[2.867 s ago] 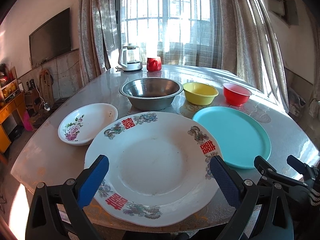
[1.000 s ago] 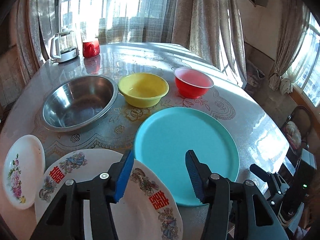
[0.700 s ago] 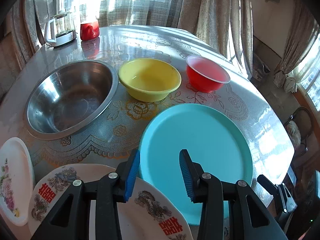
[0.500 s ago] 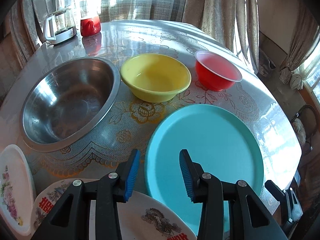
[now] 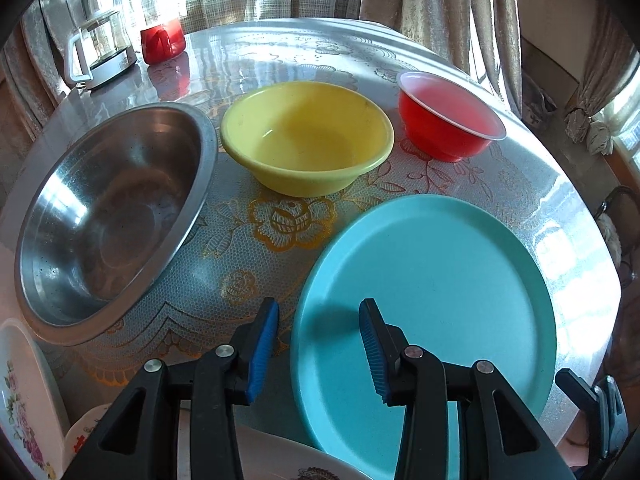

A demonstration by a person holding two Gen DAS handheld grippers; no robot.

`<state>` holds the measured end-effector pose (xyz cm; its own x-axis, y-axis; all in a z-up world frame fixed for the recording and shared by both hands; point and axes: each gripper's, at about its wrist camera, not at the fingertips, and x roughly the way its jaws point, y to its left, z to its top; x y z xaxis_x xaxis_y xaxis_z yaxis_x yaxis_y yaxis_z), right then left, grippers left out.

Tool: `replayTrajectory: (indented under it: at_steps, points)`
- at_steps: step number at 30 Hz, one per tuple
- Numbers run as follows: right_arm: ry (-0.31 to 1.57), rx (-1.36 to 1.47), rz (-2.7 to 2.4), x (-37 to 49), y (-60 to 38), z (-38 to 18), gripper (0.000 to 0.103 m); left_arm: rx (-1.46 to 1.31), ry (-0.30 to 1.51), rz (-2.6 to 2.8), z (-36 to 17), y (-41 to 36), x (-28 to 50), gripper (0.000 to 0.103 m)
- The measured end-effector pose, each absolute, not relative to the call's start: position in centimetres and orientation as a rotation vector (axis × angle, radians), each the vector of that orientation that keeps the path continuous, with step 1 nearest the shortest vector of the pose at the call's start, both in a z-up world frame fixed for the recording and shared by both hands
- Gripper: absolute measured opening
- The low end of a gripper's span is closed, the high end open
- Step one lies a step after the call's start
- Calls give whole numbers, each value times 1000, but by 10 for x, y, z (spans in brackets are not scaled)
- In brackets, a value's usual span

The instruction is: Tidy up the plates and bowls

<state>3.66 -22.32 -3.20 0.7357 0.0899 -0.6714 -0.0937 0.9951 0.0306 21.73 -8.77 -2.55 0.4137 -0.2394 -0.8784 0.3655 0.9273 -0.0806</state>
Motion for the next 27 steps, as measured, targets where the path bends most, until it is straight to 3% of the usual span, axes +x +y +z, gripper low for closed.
replayTrajectory:
  at_steps: [7,8,10,13,27]
  points:
    - [753,-24,82,45,-225,-34,91,161,1064,-388,-25,-102,209,43]
    - [750,-27,72,44,-228,-33,89,160,1062,-385,-25,-103,209,42]
    - [745,-48,18,46,-234,-34,71,167,1055,-378,-25,-107,207,43]
    - [759,-22,-1,52,-247,-33,66,160,1060,-380,-24,-112,207,42]
    - [749,13,-114,80,-286,-31,52,106,1075,-326,-22,-132,203,42]
